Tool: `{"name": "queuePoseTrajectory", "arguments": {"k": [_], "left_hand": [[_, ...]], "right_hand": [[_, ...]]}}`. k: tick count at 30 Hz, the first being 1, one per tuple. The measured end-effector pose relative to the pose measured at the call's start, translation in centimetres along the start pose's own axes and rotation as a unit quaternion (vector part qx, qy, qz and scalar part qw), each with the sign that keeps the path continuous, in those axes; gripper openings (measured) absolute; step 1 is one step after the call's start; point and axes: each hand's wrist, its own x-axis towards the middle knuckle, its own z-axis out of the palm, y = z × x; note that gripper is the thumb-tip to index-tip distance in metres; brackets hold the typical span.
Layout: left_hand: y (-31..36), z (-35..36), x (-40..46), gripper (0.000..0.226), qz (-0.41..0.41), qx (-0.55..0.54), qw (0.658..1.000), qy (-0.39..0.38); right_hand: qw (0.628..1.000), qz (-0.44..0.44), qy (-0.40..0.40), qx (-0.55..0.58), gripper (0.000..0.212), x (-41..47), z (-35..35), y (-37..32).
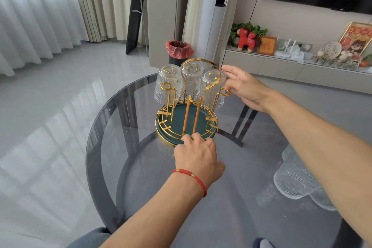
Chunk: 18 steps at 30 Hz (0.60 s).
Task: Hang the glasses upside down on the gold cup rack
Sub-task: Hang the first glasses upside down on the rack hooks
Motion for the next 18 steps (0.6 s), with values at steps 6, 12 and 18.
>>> {"name": "queuePoseTrajectory", "arguments": {"k": [6, 12, 18], "left_hand": [[0.2, 0.6, 0.3, 0.044, 0.048, -0.058, 0.991, 0.110], [1.9, 1.2, -0.3, 0.035, 0.105, -0.227, 0.955, 0.158], [2.7, 2.5, -1.2, 0.026, 0.148, -0.220, 0.949, 0.173]], "right_hand": [[0.993, -0.034, 0.100, 0.044, 0.045, -5.5, -0.3, -0.2], [0.963, -0.099, 0.212, 0.129, 0.023, -16.9, -3.0, 1.6], [0.932, -0.014, 0.311, -0.183, 0.025, -23.7, -3.2, 6.8]]}}
